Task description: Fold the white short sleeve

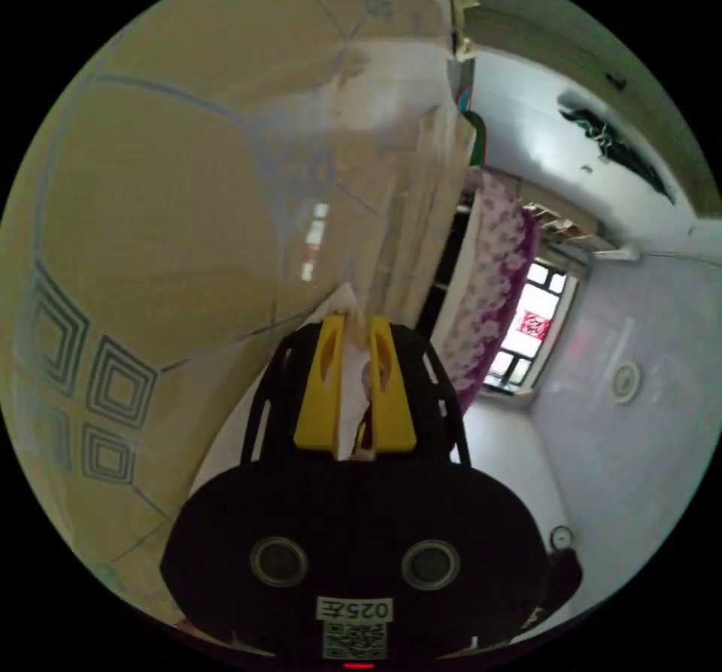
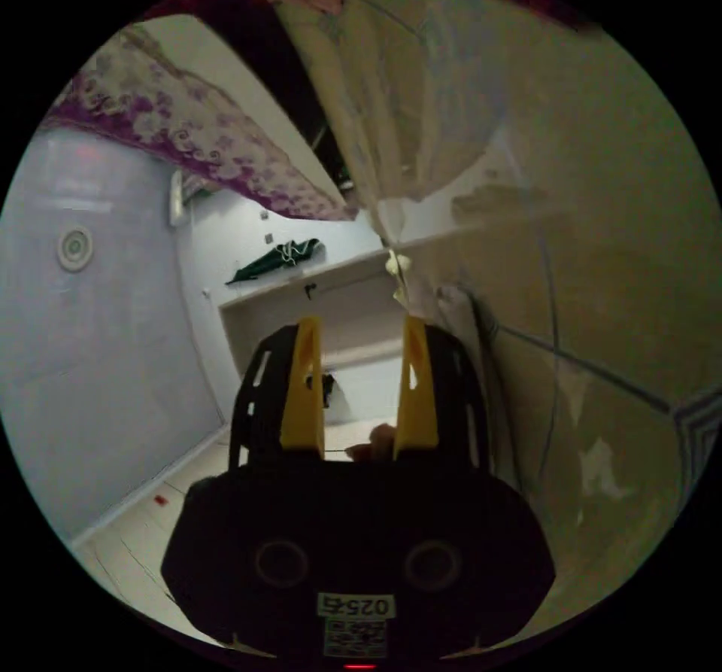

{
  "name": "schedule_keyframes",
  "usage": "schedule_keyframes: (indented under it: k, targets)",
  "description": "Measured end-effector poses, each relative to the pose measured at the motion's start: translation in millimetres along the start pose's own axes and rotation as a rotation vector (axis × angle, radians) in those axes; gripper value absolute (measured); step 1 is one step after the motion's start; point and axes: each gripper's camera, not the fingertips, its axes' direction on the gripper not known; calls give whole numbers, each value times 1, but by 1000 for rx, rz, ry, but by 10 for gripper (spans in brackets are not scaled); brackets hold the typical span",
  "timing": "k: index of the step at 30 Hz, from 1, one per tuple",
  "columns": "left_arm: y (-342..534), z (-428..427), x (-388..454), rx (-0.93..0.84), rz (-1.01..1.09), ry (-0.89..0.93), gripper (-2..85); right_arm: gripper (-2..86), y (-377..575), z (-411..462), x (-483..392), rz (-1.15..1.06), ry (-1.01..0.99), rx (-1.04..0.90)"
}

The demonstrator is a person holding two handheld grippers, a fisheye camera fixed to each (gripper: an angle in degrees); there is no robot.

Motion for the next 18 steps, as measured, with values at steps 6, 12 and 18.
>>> schedule_keyframes:
  k: [6, 12, 18]
  targets:
    - [27, -41, 46, -14, 286, -239, 83, 163, 36, 6, -46, -228, 460, -199]
    - [146, 1, 40, -204, 495, -644, 111, 140, 96, 80, -48, -393, 830, -416]
    - [184, 62, 41, -87, 556, -792, 68, 49, 142, 139, -49, -530, 1121, -494]
